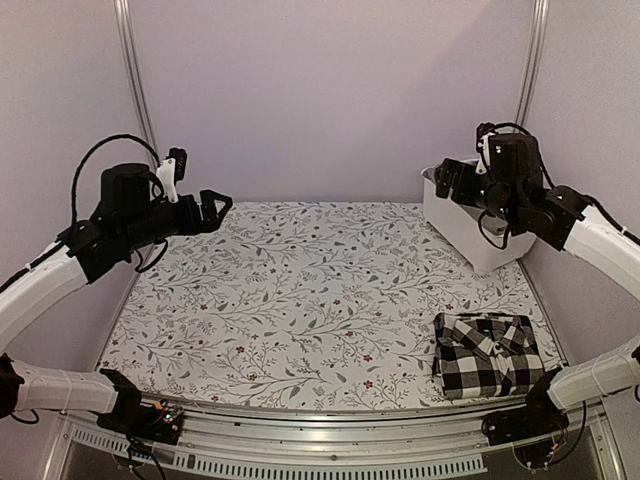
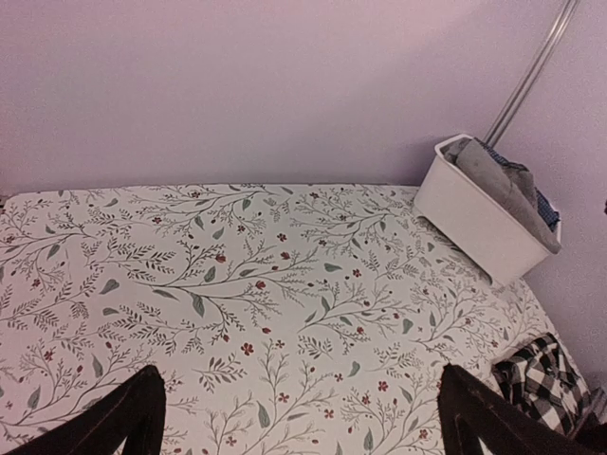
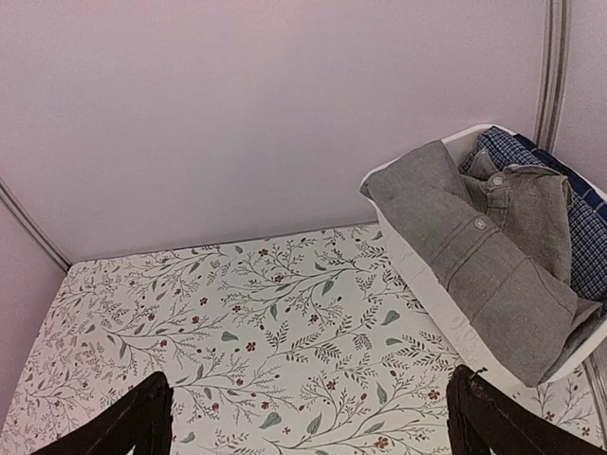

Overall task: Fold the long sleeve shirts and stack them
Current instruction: Pick up the square-folded shirt from the bin.

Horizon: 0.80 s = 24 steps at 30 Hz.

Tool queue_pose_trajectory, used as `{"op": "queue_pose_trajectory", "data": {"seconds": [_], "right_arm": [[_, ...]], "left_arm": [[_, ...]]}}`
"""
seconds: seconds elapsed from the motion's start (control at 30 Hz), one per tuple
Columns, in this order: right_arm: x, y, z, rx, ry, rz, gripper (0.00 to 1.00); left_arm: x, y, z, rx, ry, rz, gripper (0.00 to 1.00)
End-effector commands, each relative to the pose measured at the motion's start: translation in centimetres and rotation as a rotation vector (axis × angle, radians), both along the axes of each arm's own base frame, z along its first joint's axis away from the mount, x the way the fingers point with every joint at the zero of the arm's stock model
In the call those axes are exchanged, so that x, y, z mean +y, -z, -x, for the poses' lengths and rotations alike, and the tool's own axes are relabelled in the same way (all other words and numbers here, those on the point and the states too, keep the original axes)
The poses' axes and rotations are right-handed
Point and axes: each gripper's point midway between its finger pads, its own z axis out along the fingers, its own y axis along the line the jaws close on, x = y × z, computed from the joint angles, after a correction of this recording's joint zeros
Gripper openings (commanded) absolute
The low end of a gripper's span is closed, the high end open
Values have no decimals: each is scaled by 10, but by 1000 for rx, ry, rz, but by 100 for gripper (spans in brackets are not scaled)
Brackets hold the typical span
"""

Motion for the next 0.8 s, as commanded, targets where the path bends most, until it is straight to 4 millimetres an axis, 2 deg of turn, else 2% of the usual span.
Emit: {"op": "queue_pose_trajectory", "data": {"seconds": [0.0,0.03,0.13,0.17,0.27,0.43,0.57,0.67,0.77], "right_arm": [[-26,-2,-35,43,39,18,99],[-35,9,-49,76,54,18,99],[-60,26,-80,130,66,-8,97],[-68,42,-94,170,74,-9,96],[-86,71,-122,237,92,-27,94],[-107,102,-154,291,137,-29,93],[-114,129,-170,334,140,-42,87],[-115,138,-176,346,141,-43,72],[-113,137,-181,343,130,-45,45]], "left_arm": [[-2,-6,0,-11,5,8,100],[-2,-6,0,-7,7,10,100],[-3,-5,1,6,16,15,100],[-4,-6,2,7,18,17,100],[-4,-9,3,5,24,25,100],[-4,-11,5,10,27,26,100],[-4,-11,5,14,26,27,100],[-8,-12,7,17,46,37,100],[-9,-14,6,14,50,43,100]]}}
